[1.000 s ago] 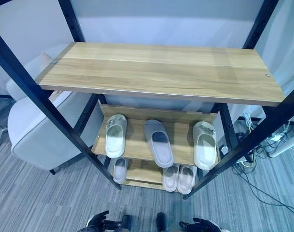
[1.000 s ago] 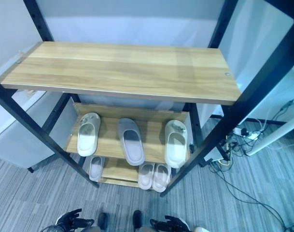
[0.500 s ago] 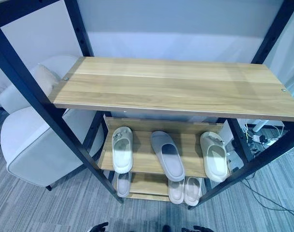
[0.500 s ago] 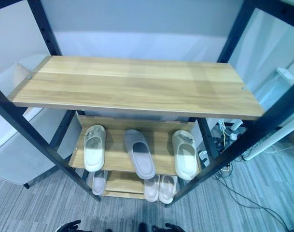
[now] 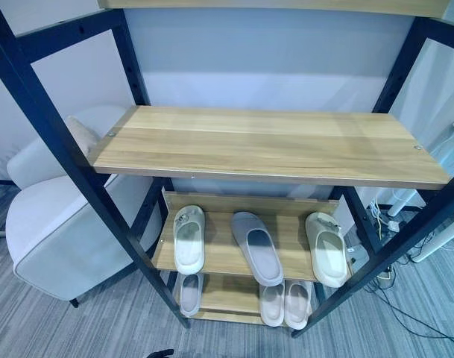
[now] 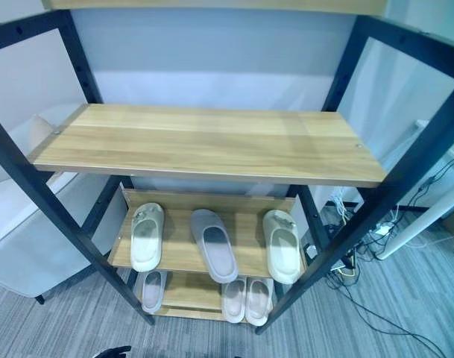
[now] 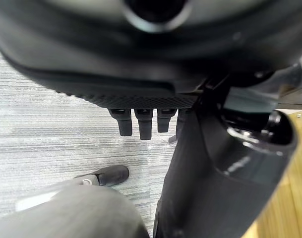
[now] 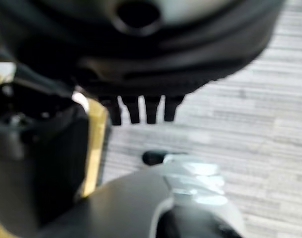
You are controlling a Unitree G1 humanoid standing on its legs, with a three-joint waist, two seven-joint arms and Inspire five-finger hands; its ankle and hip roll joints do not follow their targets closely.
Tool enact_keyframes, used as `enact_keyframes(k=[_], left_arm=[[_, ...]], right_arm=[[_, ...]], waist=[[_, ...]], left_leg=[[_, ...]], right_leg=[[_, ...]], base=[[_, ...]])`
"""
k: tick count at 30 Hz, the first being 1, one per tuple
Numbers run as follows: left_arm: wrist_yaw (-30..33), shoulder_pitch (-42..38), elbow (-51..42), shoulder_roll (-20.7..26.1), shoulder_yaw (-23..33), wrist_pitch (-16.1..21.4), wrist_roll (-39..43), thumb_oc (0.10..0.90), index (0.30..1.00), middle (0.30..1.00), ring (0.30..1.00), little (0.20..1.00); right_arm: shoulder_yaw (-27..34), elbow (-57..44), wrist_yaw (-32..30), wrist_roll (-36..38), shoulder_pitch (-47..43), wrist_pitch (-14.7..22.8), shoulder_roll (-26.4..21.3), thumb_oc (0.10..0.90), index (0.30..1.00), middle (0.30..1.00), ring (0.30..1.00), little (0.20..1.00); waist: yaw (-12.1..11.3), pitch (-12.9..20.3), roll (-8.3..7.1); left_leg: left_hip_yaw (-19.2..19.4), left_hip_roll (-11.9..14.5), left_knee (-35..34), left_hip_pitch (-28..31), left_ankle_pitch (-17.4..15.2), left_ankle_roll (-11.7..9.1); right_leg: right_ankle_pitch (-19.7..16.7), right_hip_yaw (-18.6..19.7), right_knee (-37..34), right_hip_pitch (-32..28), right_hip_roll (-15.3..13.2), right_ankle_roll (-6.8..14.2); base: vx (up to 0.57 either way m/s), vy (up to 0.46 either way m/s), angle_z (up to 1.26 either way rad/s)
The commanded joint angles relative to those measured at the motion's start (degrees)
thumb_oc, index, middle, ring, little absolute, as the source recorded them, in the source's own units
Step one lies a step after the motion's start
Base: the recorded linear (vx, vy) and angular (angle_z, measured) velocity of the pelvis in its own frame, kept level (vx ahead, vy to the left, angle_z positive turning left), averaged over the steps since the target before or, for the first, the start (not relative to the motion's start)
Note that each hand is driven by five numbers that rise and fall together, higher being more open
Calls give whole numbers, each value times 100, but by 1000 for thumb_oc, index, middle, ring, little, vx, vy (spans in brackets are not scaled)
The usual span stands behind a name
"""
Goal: Arrange the slippers neatly on the shoe rack.
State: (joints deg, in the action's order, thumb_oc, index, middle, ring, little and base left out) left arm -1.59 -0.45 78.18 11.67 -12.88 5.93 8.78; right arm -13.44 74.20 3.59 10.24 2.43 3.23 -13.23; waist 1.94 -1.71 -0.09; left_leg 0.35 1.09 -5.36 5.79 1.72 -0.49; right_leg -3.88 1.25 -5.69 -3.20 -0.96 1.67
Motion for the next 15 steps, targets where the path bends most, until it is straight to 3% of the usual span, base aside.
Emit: enact_keyframes(k=[1, 15], left_arm=[[-36, -144, 454, -132, -1, -6, -372, 800, 900, 900, 900, 900], [114, -158, 88, -109, -179, 129, -622, 800, 900, 900, 900, 900]], right_arm=[[-509, -248, 16, -288, -61, 242, -100, 800, 900, 900, 900, 900], [-1893, -3106, 247, -1458, -312, 710, -574, 800, 900, 900, 900, 900]], waist=[[-117, -19, -119], [-246, -92, -163]], left_leg=[[-53, -207, 36, -55, -272, -60], [-77, -221, 36, -73, -281, -63]], right_leg=[[464, -147, 69, -296, -72, 402], [479, -165, 69, -275, -89, 428]], base=[[0, 0, 0], [-8, 5, -1]])
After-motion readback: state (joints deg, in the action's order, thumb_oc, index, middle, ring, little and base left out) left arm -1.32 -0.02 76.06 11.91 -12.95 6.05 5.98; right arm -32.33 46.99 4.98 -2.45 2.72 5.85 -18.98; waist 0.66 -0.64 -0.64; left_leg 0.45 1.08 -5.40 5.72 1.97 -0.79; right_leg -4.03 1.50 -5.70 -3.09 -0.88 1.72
